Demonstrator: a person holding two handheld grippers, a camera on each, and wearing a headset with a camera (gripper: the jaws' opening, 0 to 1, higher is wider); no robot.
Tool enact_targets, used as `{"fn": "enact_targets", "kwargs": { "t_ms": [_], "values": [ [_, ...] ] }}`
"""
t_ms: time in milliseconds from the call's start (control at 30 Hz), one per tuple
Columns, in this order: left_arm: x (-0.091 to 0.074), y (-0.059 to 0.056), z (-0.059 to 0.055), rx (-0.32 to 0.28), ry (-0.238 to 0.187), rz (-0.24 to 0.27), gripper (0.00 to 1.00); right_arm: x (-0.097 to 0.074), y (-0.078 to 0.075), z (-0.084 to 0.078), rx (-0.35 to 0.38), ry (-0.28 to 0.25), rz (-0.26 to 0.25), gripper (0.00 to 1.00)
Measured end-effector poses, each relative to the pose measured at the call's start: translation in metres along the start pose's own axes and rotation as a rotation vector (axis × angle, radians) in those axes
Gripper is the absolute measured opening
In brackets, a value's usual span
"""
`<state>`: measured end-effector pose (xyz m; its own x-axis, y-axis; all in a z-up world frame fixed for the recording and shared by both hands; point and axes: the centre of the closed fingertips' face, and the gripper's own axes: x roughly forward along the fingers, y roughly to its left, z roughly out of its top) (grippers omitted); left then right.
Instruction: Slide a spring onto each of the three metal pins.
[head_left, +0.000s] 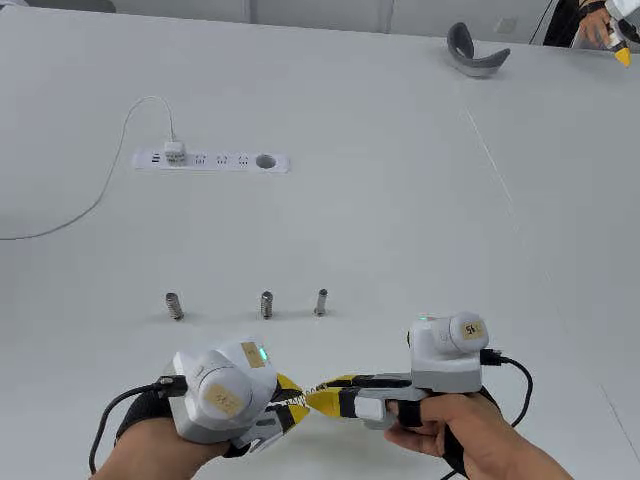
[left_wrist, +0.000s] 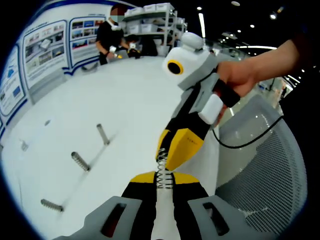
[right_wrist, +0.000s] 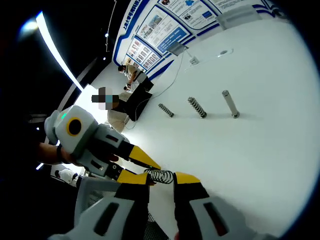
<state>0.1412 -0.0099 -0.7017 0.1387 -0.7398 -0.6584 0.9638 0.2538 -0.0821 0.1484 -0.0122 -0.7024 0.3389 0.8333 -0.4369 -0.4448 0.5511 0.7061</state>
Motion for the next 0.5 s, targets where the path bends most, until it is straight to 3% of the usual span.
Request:
{"fn": "enact_targets", "kwargs": {
  "t_ms": [500],
  "values": [
    [0.0007, -0.0002, 0.0041, 0.031, 0.002, -0.011, 0.11, -0.0056, 0.0062, 0.0073, -0.007, 0.021, 0.021, 0.15]
  ]
}}
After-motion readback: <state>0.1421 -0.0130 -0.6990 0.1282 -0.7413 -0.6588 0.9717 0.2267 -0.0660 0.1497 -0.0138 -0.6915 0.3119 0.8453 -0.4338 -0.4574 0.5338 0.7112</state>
